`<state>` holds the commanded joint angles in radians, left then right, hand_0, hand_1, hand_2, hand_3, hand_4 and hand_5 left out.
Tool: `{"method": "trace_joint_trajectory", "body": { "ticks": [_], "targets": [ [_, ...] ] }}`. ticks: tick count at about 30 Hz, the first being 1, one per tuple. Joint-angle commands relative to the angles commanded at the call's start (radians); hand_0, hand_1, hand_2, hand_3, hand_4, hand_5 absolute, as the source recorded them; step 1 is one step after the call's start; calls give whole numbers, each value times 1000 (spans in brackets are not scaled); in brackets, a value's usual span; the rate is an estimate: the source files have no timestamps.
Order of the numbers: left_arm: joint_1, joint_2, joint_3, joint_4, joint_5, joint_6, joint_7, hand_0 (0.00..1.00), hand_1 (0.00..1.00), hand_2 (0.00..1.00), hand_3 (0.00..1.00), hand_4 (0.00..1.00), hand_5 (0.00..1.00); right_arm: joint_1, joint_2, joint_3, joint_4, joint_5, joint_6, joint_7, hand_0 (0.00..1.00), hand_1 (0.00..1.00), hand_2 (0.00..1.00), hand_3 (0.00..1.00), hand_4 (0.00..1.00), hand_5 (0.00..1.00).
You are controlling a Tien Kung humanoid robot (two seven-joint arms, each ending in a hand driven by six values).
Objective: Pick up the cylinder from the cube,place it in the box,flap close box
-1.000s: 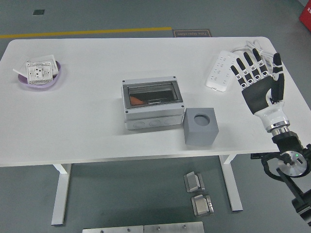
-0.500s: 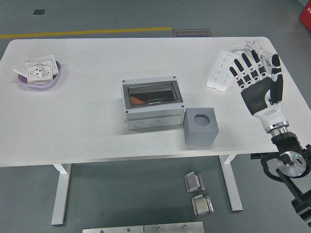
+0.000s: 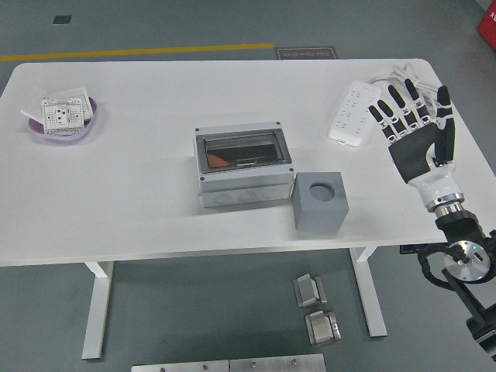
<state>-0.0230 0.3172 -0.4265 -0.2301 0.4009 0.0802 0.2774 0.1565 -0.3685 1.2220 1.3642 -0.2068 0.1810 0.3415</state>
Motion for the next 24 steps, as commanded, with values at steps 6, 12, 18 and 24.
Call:
{"method": "trace_joint_trajectory", "body": {
  "ticks": [6,12,18,24],
  "targets": [
    [0,-1,-4,-1,4,0,0,726,737,692,804,708,402,0,0,0,-2,1,-8,-3,998,934,960,736,998,597],
    [-1,-2,-5,-1,4,0,0,726,736,692,804,709,401,2,0,-1,-4,1,-11,-4,998,919,966,953,998,613],
    [-2,0,-5,-1,5,0,0,725,737,693,803,709,401,3,-3,-4,-4,4,-10,-4,998,904,952,960,998,628],
    [-3,3,-1,-1,4,0,0,725,736,693,803,708,399,6,-4,-9,-4,10,-10,-3,998,899,946,955,998,638]
  ]
}}
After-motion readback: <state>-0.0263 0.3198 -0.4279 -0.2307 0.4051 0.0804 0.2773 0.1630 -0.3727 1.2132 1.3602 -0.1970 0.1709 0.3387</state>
